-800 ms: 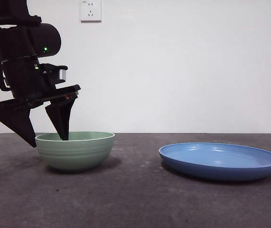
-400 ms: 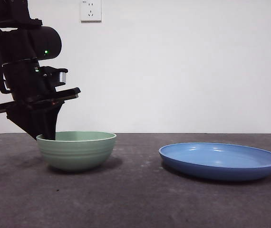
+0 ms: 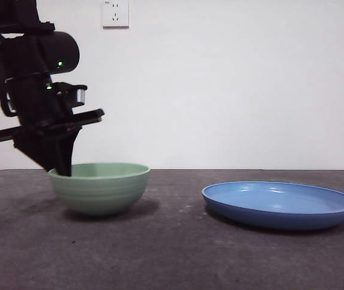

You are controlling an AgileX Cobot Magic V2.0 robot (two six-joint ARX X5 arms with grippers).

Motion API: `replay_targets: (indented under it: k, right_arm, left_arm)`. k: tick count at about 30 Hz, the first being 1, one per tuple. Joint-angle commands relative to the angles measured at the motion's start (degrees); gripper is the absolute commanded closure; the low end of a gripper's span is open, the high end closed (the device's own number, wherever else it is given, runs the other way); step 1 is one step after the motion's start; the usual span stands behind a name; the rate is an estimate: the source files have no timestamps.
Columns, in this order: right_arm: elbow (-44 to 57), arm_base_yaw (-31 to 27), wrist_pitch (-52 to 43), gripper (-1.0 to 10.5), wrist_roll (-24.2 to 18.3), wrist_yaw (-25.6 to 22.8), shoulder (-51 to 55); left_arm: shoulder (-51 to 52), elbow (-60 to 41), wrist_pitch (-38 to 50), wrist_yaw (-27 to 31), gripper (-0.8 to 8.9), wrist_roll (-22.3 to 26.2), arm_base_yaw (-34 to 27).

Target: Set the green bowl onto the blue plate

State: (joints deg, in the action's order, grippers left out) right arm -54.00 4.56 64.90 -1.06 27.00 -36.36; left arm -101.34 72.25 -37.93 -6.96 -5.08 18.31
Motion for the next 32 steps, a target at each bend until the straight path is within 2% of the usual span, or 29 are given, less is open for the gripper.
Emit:
replay_targets:
  k: [1, 9, 18, 23, 32]
  right_arm:
    - [-1.14, 0.2, -0.59, 5.3, 0.48, 0.0, -0.22]
    - [-1.14, 0.2, -0.57, 5.3, 0.5, 0.0, -0.22]
    - [-1.14, 0.2, -0.59, 5.3, 0.5, 0.0, -0.22]
    - [-1.14, 0.2, -0.59, 5.3, 0.63, 0.0, -0.24]
    - [-1.14, 0.2, -0.59, 5.3, 0.68, 0.0, -0.22]
  left_arm:
    - [1.53, 3.13, 0.26, -0.57, 8.02, -1.9, 1.4]
    - [3.08, 10.64, -0.24, -2.08, 8.02, -3.91, 8.0]
    - [1.92, 12.63, 7.67, -1.88, 8.02, -6.23, 17.22]
    - [-1.77, 13.11, 10.6, -1.81, 8.01, -7.85, 20.22]
    - [-13.42, 20.57, 9.64, -1.79, 8.01, -8.22, 23.76]
